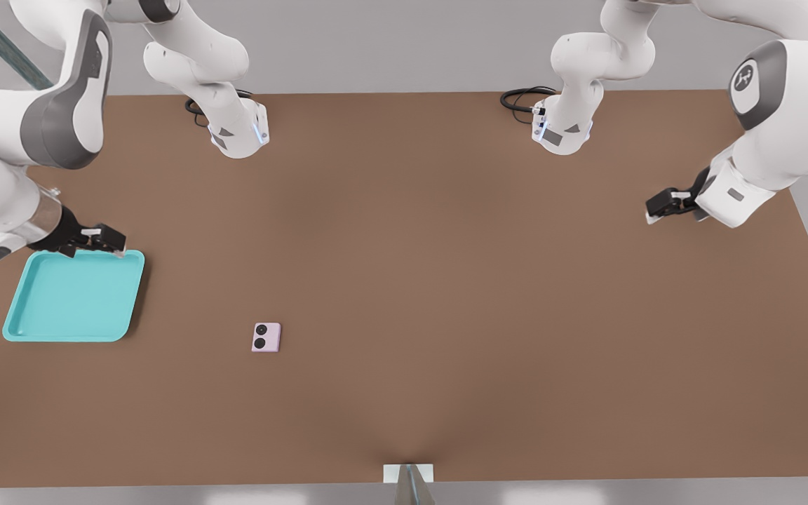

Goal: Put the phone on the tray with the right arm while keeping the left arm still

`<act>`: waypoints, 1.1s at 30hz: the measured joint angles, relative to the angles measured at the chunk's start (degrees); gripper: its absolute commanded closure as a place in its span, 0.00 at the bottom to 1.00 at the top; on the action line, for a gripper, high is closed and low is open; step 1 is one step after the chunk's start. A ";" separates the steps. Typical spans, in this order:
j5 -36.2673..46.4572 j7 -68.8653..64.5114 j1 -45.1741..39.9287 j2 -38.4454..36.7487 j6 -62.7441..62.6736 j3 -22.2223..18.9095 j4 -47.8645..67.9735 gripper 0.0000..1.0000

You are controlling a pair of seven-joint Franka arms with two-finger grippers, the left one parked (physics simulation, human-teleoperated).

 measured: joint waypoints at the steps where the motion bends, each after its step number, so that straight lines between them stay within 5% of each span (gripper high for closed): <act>1: -0.01 -0.14 0.07 0.06 0.68 0.02 0.01 0.00; 4: -0.14 -0.30 0.69 2.59 2.30 0.33 1.15 0.00; 11: -0.70 3.79 10.73 26.92 10.62 7.18 11.76 0.00; 33: 0.01 21.48 7.26 36.47 34.99 7.48 -3.07 0.00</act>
